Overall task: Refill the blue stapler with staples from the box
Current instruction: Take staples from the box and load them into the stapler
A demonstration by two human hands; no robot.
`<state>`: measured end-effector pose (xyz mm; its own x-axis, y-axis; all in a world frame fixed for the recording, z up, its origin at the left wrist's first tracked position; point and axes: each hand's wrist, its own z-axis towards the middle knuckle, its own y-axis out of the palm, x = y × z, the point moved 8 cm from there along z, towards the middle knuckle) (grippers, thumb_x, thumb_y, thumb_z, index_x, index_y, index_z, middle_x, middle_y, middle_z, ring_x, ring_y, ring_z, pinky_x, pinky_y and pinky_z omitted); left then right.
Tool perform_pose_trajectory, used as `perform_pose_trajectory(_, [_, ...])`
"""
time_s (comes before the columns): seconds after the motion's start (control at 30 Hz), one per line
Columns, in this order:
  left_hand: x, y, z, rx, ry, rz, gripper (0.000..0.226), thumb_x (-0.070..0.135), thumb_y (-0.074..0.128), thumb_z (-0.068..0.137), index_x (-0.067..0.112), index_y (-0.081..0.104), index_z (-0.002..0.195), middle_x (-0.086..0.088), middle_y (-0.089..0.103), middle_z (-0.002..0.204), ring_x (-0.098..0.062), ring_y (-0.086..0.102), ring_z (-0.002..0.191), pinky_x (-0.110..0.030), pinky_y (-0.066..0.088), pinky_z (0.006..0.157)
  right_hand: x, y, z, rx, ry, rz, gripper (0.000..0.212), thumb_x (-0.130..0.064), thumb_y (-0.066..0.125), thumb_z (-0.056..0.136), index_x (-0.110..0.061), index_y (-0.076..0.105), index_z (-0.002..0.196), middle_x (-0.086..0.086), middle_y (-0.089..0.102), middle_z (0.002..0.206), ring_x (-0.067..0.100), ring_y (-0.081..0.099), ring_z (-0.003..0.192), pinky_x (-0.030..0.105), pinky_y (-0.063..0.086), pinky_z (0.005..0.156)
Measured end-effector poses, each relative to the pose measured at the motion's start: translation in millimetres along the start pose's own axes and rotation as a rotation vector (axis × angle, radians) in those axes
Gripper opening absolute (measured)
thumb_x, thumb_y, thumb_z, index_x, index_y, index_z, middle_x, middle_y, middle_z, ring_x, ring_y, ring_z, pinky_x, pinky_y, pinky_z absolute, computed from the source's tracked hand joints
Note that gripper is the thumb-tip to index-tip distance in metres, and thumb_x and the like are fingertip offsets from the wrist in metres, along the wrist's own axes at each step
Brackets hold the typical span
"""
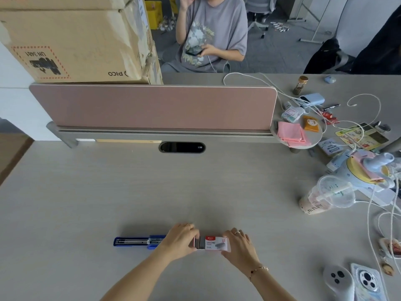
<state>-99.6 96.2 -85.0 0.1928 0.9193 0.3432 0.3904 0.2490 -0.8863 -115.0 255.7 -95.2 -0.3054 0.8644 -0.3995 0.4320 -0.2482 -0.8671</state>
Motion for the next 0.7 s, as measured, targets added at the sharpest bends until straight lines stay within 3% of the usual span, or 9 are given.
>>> perform_pose_trajectory(0.4, [1.2,0.7,2.6,-0.020,-0.002,0.007,0.026,0.025,0.069,0.080,0.016,0.061,0.103,-0.004,0.063,0.104,-0.021,0.058,0.092,-0.032,0.044,0.082,-1.7,0.3,0.7,-0.005,-0.015,0.012,0.033,-0.022,0.065,0.081,-0.016,0.052,0.110,0.003,0.056,0.114,0.021,0.048,0.104,0.027,0.038,0.089])
perform_pose_trajectory(0.57, [2.1,-2.2,5.6,-0.014,-0.017,-0.038,0.022,0.021,0.072,0.074,0.015,0.061,0.092,-0.004,0.062,0.098,-0.022,0.057,0.087,-0.027,0.037,0.069,-2.3,-0.2,0.9,0.001,-0.010,0.026,0.033,-0.020,0.064,0.080,-0.016,0.053,0.111,0.004,0.056,0.113,0.021,0.048,0.104,0.027,0.038,0.088])
perform_pose_trajectory(0.7, [0.7,-5.8,6.0,-0.002,-0.035,-0.110,0.016,0.023,0.072,0.077,0.015,0.059,0.082,0.004,0.054,0.084,-0.014,0.050,0.076,-0.024,0.033,0.065,-2.6,-1.2,0.5,0.017,-0.013,0.030,0.033,-0.021,0.065,0.080,-0.016,0.054,0.110,0.004,0.057,0.112,0.022,0.049,0.103,0.028,0.039,0.088])
